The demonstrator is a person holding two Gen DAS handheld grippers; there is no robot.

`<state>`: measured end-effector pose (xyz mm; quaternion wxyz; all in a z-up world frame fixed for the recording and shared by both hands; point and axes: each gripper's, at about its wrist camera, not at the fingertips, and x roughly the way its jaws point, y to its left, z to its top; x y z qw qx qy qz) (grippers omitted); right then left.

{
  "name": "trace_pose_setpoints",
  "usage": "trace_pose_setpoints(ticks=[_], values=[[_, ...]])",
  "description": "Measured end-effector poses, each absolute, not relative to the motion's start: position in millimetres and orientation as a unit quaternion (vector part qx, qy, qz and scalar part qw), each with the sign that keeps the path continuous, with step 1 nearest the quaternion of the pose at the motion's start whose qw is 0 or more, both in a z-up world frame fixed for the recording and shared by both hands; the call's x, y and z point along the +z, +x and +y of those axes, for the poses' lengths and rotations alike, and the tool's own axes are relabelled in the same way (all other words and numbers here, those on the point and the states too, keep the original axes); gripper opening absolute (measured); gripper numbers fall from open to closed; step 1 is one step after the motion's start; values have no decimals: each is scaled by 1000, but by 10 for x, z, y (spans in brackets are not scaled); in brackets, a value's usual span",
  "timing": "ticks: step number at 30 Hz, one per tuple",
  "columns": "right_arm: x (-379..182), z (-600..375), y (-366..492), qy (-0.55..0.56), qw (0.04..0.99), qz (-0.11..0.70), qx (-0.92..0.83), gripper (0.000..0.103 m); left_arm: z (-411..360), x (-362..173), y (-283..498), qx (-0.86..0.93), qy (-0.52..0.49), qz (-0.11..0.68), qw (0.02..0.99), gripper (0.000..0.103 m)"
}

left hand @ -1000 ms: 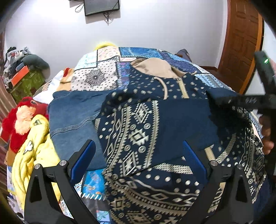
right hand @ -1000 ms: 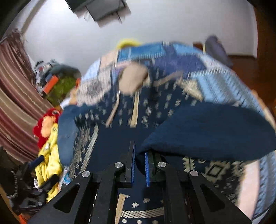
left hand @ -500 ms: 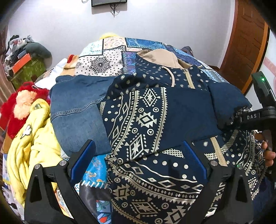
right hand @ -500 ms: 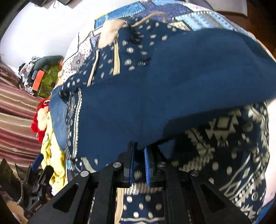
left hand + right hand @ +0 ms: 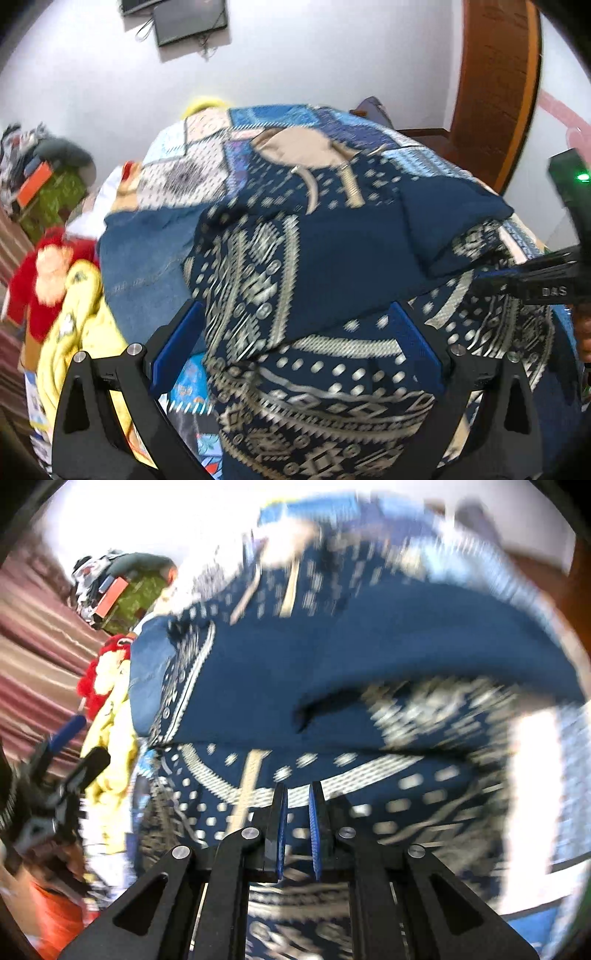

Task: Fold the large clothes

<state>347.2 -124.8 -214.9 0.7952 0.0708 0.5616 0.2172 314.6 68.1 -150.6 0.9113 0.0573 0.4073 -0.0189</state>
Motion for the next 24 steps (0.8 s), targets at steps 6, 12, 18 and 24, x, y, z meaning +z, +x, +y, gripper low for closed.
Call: trace_pose_setpoints(ticks=[6, 12, 18, 24], values=[[-1597, -2016, 3268, 18, 880, 458, 126, 7, 48, -1297, 3518, -71, 61, 401, 911, 101], [-1398, -2873, 3149, 7, 912, 410, 21, 7, -779, -1285, 3951, -143, 75, 415, 895, 101], [-1498, -3442, 3128, 40, 909, 413, -32, 7, -1712, -1629, 4304, -196, 148, 438, 865, 101], [-1809, -3705, 3131, 91, 893, 438, -42, 7, -2384, -2269, 4578, -214, 237, 467, 825, 101]])
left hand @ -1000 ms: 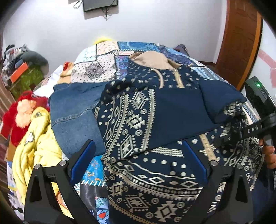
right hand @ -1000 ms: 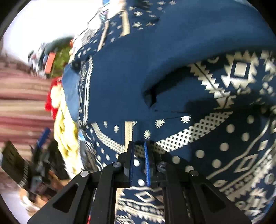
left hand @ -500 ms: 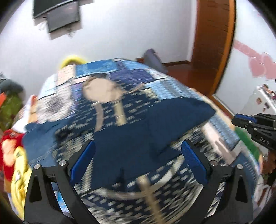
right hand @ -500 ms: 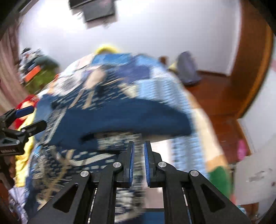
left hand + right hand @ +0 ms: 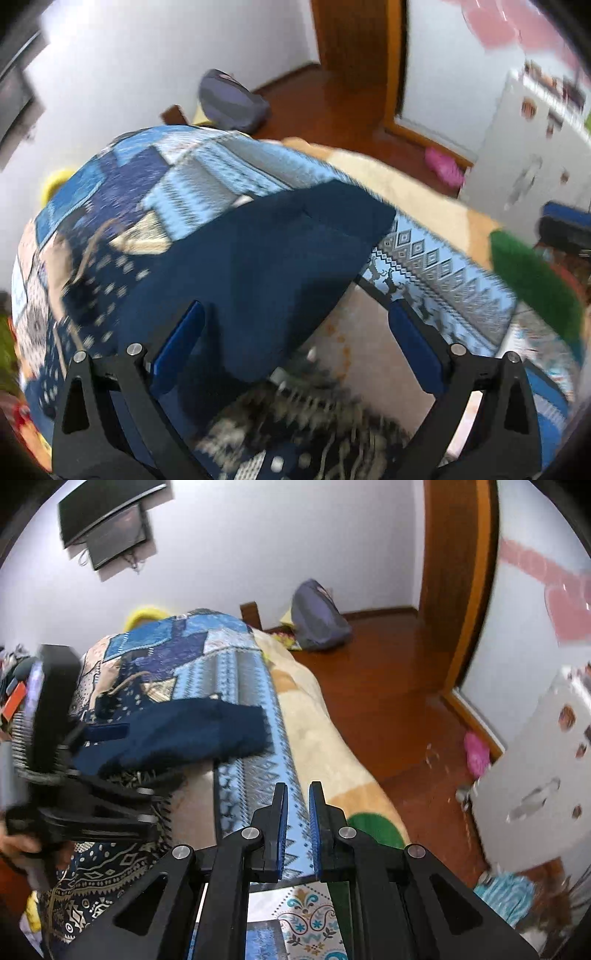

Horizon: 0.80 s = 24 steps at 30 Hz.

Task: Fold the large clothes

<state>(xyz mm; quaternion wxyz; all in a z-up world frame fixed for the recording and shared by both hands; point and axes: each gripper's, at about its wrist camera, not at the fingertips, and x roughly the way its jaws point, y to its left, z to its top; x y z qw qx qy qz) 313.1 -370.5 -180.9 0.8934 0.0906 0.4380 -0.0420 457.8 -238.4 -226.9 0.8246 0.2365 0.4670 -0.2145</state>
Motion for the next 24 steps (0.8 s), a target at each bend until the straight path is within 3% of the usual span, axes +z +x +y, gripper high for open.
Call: trace_pose_setpoints(ticks=[3, 6, 7, 8, 15, 24], values=[[-1949, -3697, 3143, 101, 887, 449, -39, 7, -2534, -2410, 4624, -201, 268, 446, 830, 92], [-2019, -3663, 3140, 91, 886, 453, -45, 7, -2595, -2415, 4668, -188, 286, 415, 843, 56], [-2022, -3646, 3143, 85, 886, 454, -46, 7, -2593, -2401, 4687, -183, 286, 412, 845, 29], [-2024, -3619, 3151, 82, 886, 454, -46, 7, -2570, -2363, 4720, -182, 273, 418, 847, 9], [-1900, -3449, 3151, 67, 894, 442, -25, 7, -1912, -1609, 4742, -167, 161, 372, 899, 8], [-1734, -3000, 3280, 53, 899, 435, 26, 7, -427, -701, 4350, -70, 84, 296, 949, 6]])
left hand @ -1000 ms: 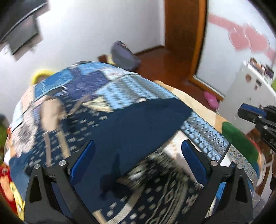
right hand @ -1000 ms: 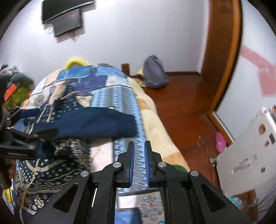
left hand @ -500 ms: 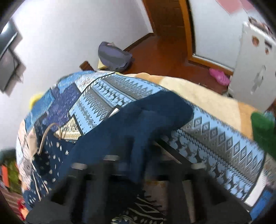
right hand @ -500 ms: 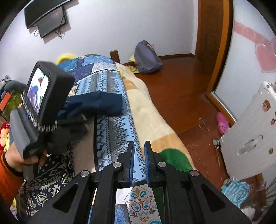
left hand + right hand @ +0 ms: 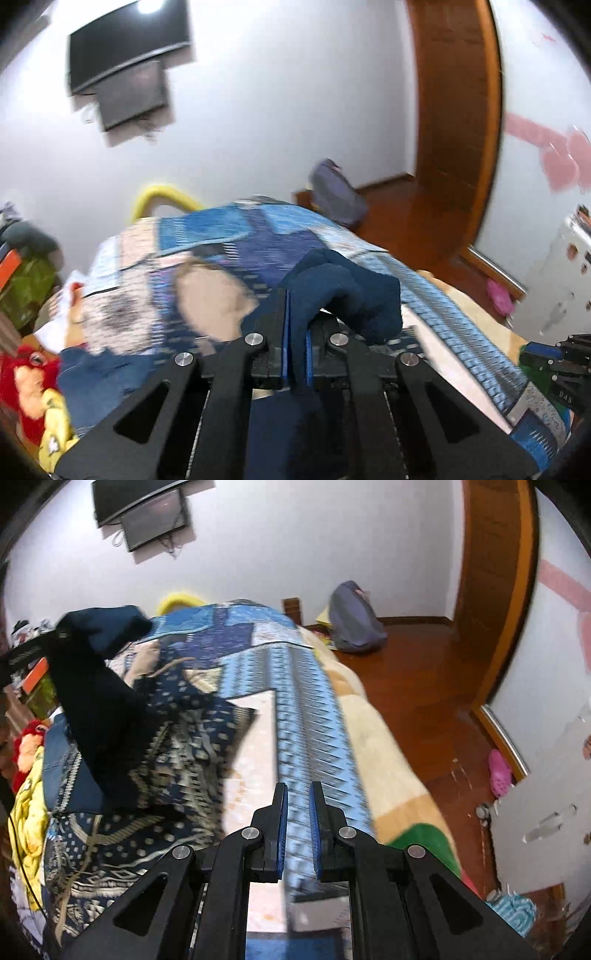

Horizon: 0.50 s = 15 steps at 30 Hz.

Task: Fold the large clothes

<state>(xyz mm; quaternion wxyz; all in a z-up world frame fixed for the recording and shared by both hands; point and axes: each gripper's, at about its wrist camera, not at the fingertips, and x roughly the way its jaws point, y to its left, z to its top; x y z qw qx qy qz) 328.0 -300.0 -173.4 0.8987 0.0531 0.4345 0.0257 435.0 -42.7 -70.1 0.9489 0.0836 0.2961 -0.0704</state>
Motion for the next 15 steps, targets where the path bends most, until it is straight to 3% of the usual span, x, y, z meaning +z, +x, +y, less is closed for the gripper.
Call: trace_pose_setpoints(ticks=[6, 15], values=[[-1719, -2514, 3498, 23, 898, 436, 64, 7, 373, -745, 4071, -11, 69, 301, 951, 6], [-2112, -1851, 3952, -14, 871, 480, 109, 7, 1241, -1470, 3806, 26, 4, 369, 929, 6]])
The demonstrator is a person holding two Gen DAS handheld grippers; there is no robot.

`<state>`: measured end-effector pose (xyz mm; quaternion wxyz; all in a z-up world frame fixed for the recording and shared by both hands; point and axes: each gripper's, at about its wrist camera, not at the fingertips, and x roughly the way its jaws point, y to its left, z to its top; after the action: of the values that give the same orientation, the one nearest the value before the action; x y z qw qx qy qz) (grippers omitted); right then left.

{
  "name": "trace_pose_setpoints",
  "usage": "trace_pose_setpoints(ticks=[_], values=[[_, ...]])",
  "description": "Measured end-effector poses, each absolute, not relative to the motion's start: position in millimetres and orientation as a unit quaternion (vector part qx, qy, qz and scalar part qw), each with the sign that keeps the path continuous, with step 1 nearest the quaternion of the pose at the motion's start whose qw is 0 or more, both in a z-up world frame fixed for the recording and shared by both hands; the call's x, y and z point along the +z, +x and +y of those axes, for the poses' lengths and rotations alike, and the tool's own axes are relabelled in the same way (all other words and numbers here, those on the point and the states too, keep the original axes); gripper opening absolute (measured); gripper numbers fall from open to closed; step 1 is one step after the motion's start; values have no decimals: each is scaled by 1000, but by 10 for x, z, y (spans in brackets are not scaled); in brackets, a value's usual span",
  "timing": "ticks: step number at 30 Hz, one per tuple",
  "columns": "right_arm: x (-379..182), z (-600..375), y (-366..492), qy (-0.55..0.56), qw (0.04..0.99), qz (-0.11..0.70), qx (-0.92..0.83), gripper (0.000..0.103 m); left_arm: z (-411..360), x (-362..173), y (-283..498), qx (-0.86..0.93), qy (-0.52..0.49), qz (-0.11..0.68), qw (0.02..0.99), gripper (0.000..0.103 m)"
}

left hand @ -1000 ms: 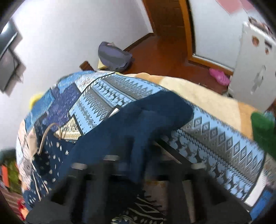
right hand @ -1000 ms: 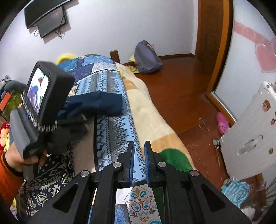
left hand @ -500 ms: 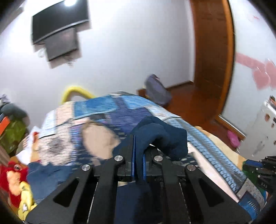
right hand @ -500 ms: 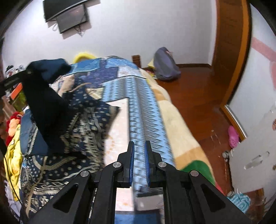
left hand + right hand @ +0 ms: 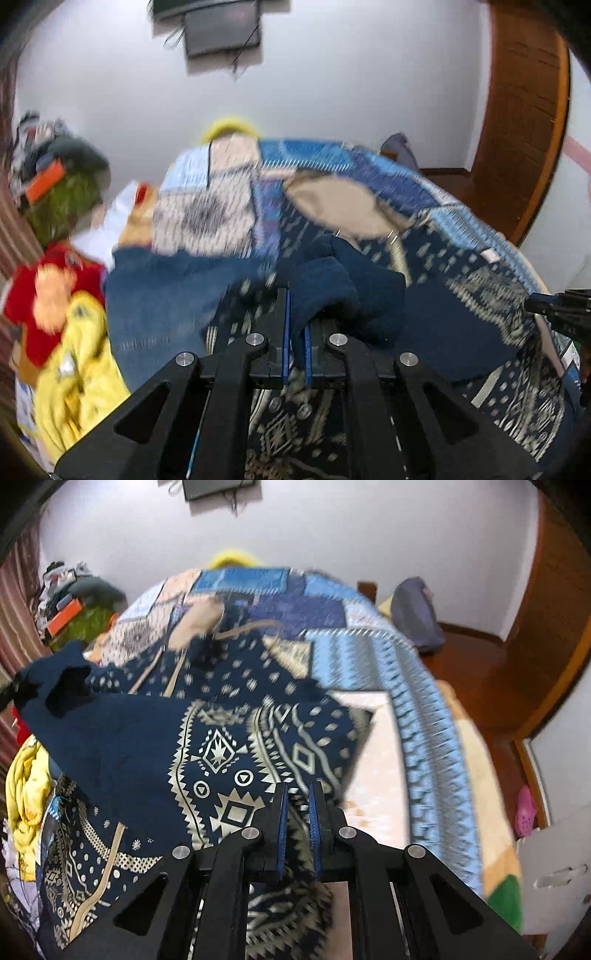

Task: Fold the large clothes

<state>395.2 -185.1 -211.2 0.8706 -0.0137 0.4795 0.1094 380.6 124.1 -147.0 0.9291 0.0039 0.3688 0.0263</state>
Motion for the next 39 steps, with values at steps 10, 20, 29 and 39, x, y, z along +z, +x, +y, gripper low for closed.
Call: trace_pose_setpoints(ticks=[10, 20, 29, 39], values=[[-2464, -1702, 4041, -51, 855, 502, 115, 7, 1795, -2278, 3526, 44, -68, 450, 889, 17], [-2472, -1550, 3955, -126, 857, 491, 91, 7, 2040, -2544, 3243, 78, -107, 463, 876, 46], [-2461, -1819, 3868, -169, 863, 475, 0, 97, 2067, -2643, 3055, 104, -54, 498, 859, 46], [-2024, -2085, 3700, -111, 879, 463, 33, 97, 1851, -2074, 2950, 112, 6, 450, 886, 70]])
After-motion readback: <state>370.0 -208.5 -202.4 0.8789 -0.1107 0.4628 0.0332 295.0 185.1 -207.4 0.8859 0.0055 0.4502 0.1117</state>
